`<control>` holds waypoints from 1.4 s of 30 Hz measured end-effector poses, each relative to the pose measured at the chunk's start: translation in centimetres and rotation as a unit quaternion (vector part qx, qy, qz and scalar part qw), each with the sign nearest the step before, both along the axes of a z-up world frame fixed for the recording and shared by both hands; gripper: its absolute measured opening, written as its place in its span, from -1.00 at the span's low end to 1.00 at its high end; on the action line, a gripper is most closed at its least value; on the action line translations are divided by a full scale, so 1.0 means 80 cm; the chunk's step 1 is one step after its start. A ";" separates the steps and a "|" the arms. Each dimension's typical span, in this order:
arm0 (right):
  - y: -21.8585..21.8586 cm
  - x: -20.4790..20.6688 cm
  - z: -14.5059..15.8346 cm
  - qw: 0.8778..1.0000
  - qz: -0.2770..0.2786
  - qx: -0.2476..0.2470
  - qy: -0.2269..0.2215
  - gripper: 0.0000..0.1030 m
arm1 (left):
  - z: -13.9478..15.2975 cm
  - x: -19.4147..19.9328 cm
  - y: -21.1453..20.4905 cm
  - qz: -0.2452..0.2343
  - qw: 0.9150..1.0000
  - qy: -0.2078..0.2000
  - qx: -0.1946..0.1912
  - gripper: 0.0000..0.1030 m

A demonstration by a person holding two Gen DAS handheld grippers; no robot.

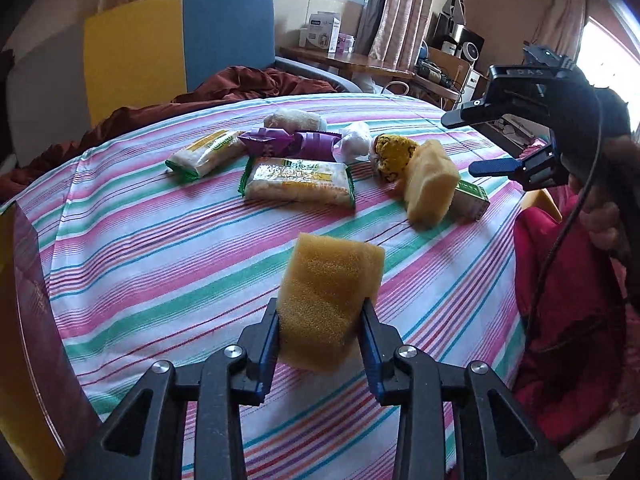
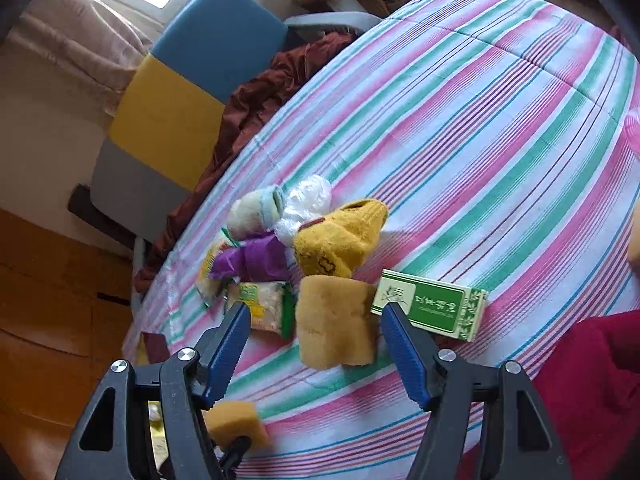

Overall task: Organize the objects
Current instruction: 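Grasp the small green box with the right tool while the left tool carries the sponge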

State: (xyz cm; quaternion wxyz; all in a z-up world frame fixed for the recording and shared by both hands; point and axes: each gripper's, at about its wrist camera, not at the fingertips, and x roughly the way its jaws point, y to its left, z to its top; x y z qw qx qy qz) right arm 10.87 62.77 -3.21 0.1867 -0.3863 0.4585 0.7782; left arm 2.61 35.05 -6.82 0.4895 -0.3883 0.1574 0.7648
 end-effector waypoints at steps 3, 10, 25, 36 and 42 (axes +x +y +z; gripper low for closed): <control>0.005 -0.004 0.008 0.997 0.034 0.044 -0.058 0.35 | 0.000 -0.001 -0.002 0.002 1.000 -0.004 0.004 -0.30; 0.018 -0.015 -0.001 0.963 0.133 0.132 -0.196 0.23 | -0.003 -0.007 -0.008 0.011 1.000 -0.025 0.013 -0.30; 0.002 -0.046 -0.058 0.920 0.219 0.154 -0.286 -0.42 | 0.009 -0.006 -0.027 0.032 0.999 -0.024 0.016 -0.31; 0.022 -0.019 -0.051 0.940 0.168 0.140 -0.262 -0.41 | 0.074 -0.039 -0.163 0.150 0.986 -0.005 0.066 -0.31; 0.026 -0.005 -0.042 0.946 0.143 0.149 -0.248 -0.41 | 0.098 -0.094 -0.276 0.260 0.964 0.024 0.052 -0.31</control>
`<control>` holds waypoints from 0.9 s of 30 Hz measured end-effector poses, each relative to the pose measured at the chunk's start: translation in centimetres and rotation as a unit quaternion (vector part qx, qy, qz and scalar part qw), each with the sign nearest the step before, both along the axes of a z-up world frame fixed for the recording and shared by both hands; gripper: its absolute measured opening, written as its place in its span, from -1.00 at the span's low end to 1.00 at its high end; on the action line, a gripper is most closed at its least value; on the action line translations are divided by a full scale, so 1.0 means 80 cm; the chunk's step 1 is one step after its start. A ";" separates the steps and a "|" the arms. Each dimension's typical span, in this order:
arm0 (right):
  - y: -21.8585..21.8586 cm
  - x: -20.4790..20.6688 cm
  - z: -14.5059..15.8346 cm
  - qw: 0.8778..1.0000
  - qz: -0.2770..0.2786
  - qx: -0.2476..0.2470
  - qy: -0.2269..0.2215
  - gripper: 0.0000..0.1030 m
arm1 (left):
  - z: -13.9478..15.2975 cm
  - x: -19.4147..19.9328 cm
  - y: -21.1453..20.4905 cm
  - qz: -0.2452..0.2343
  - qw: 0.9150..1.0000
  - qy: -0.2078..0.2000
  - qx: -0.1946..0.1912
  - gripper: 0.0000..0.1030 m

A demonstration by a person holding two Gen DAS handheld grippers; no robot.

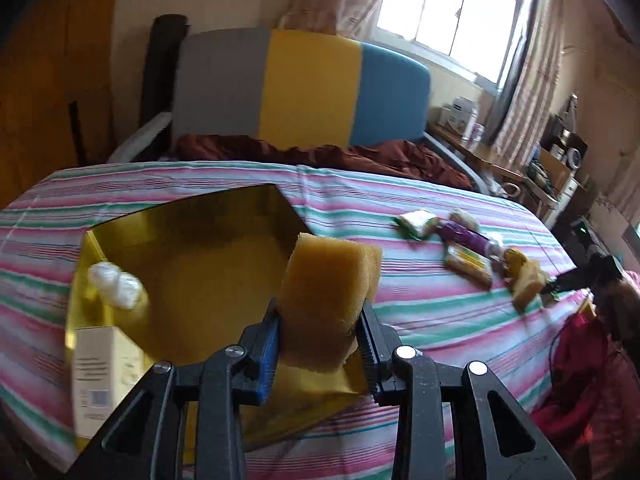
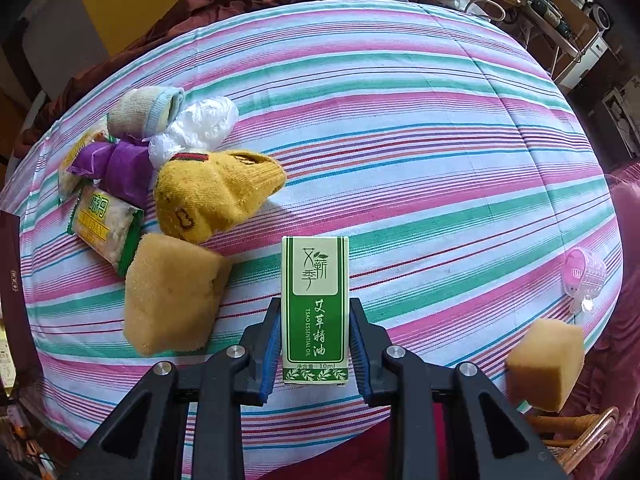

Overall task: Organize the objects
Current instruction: 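Grasp the small green box with the right tool while the left tool carries the sponge, then lower the yellow sponge into the gold tray and open the left tool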

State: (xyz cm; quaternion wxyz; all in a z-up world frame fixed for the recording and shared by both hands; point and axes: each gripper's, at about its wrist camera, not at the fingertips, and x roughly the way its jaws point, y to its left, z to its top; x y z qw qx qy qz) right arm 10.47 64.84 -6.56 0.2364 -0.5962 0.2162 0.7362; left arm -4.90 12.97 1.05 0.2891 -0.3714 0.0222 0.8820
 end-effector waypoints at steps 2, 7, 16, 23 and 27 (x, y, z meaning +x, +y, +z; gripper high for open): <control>0.001 0.004 0.003 1.000 -0.006 0.005 0.006 -0.41 | 0.004 -0.031 -0.038 0.039 0.999 -0.007 -0.013 -0.31; 0.002 0.013 0.008 1.000 -0.018 0.012 0.015 -0.41 | 0.001 -0.116 -0.101 0.110 0.992 -0.042 -0.036 -0.31; -0.006 0.003 0.015 0.999 -0.036 0.011 0.019 -0.41 | -0.053 -0.228 -0.118 0.162 0.975 -0.148 -0.027 -0.31; -0.002 -0.012 0.018 0.999 -0.044 0.007 0.019 -0.41 | -0.076 -0.266 -0.116 0.202 0.964 -0.172 -0.030 -0.23; 0.001 -0.013 0.017 0.998 -0.051 0.007 0.025 -0.41 | -0.075 -0.268 -0.122 0.218 0.961 -0.172 -0.021 -0.05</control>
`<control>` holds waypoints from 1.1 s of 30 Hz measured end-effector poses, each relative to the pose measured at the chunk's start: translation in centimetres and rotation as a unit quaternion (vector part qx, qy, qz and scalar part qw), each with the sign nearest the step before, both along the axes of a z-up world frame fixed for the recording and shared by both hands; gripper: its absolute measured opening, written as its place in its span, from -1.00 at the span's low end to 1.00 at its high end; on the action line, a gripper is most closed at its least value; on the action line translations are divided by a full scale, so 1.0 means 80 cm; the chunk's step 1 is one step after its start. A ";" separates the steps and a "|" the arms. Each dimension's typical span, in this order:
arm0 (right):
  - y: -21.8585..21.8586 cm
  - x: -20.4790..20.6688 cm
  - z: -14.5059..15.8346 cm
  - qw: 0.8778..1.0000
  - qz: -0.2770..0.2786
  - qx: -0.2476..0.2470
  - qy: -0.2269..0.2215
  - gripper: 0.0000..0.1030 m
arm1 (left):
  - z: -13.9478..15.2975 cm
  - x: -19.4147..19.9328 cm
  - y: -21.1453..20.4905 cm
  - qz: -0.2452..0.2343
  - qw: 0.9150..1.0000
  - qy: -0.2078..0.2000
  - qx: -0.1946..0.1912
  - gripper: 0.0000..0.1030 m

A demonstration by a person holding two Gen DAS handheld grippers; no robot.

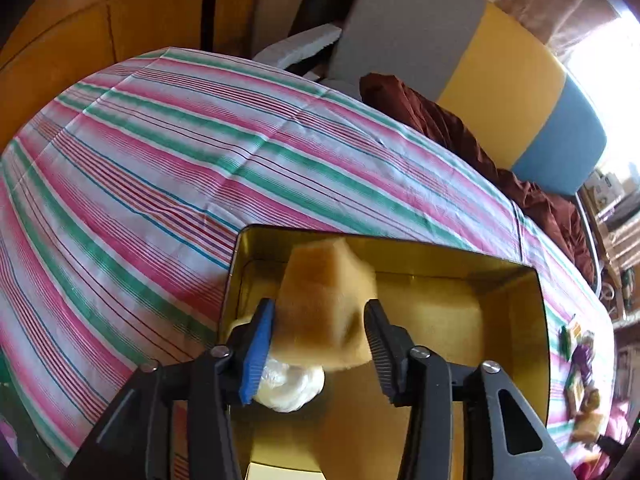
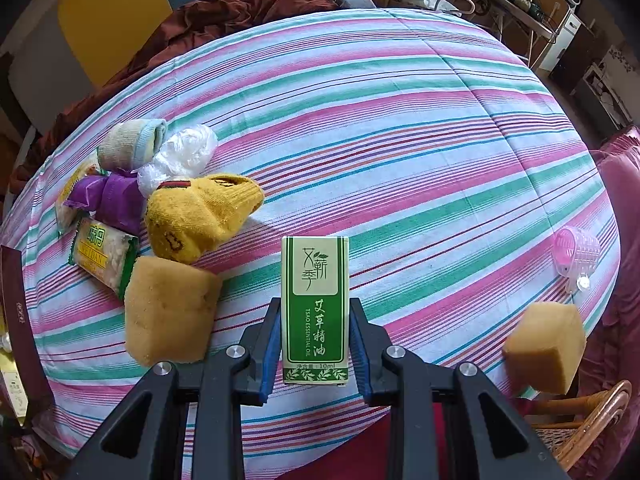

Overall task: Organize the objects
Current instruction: 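Lower the yellow sponge into the gold tray and open the left tool, then carry the green box into the gold tray and open the right tool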

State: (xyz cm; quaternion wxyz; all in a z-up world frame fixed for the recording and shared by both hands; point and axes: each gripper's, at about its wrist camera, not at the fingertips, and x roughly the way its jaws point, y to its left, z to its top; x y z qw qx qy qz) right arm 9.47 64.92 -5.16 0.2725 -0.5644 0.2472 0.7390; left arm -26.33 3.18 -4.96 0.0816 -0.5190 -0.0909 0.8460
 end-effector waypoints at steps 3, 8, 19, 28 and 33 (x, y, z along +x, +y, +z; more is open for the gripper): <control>0.001 0.006 0.005 1.000 -0.007 0.003 0.008 -0.41 | 0.009 0.011 -0.007 0.005 1.000 0.017 0.007 0.02; 0.002 0.014 0.016 0.999 -0.024 0.017 0.026 -0.41 | 0.036 0.048 -0.026 0.007 0.998 0.069 0.007 0.02; -0.042 0.016 0.112 0.988 -0.027 0.075 0.129 -0.41 | 0.073 0.182 -0.060 -0.016 0.988 0.156 -0.006 0.02; -0.297 -0.147 0.150 0.954 0.246 -0.001 0.173 -0.41 | 0.061 0.238 -0.087 -0.010 0.988 0.152 0.010 0.02; -0.452 -0.243 0.110 0.920 0.357 -0.065 0.145 -0.42 | 0.059 0.252 -0.102 -0.005 0.988 0.151 0.014 0.02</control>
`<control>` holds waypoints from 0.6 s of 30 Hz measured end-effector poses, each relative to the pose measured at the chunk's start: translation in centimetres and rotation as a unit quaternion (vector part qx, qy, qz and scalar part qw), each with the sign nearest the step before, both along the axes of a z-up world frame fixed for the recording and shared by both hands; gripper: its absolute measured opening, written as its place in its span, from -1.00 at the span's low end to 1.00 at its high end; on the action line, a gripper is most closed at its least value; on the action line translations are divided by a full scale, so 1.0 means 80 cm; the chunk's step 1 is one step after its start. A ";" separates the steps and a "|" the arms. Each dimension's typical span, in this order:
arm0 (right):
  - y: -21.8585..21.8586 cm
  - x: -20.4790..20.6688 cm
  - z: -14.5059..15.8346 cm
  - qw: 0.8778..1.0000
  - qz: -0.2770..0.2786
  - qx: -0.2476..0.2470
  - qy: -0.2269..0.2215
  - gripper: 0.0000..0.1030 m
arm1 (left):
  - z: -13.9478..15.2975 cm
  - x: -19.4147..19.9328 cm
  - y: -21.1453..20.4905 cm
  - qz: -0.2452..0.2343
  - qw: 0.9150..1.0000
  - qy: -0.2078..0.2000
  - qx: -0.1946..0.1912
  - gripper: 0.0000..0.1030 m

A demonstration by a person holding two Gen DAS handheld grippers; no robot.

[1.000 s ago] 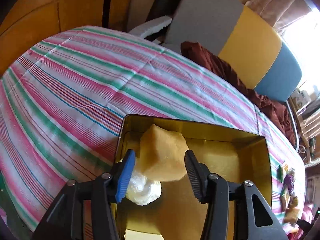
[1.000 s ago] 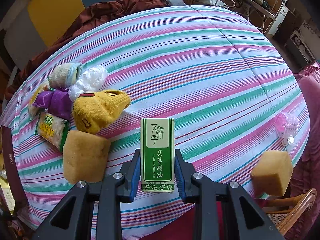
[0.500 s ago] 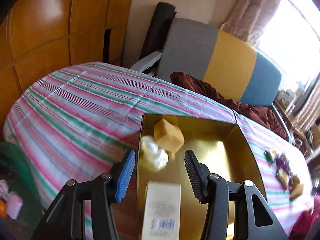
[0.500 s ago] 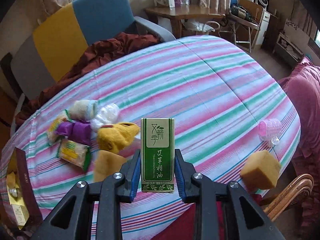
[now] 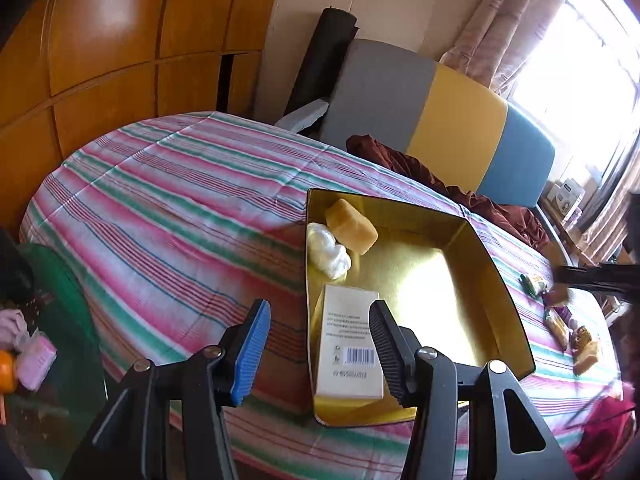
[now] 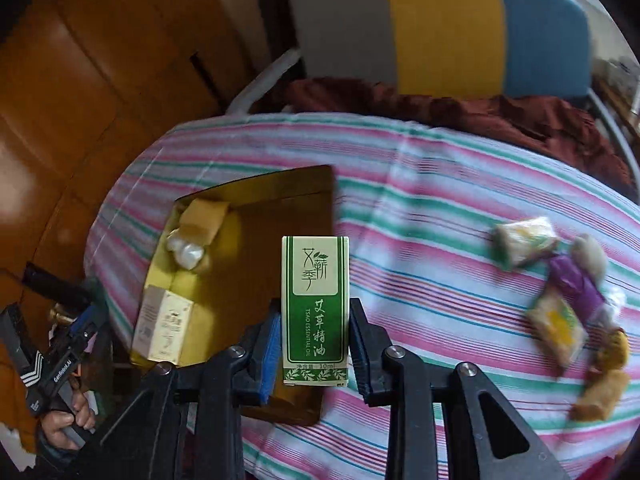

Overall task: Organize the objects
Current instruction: 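Carry the green box into the gold tray and open the right tool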

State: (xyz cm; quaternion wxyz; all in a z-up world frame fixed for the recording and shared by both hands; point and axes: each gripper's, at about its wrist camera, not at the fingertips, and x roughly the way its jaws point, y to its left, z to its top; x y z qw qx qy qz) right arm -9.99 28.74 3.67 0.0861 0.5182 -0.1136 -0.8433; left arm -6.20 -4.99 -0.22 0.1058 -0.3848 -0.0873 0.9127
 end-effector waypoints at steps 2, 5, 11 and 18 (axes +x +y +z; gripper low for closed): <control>-0.047 -0.031 -0.026 0.999 0.023 -0.009 -0.027 -0.42 | -0.001 0.000 -0.005 0.002 1.000 0.000 0.002 0.02; -0.098 -0.070 -0.066 0.997 0.034 -0.027 -0.069 -0.42 | -0.004 0.000 -0.011 0.010 1.000 -0.003 0.008 0.02; -0.166 -0.109 -0.114 0.992 0.037 -0.010 -0.118 -0.42 | -0.010 -0.003 -0.018 0.011 1.000 -0.007 0.016 0.02; -0.199 -0.132 -0.138 0.988 0.015 -0.040 -0.148 -0.40 | -0.014 -0.007 -0.025 0.015 0.999 -0.016 0.028 0.02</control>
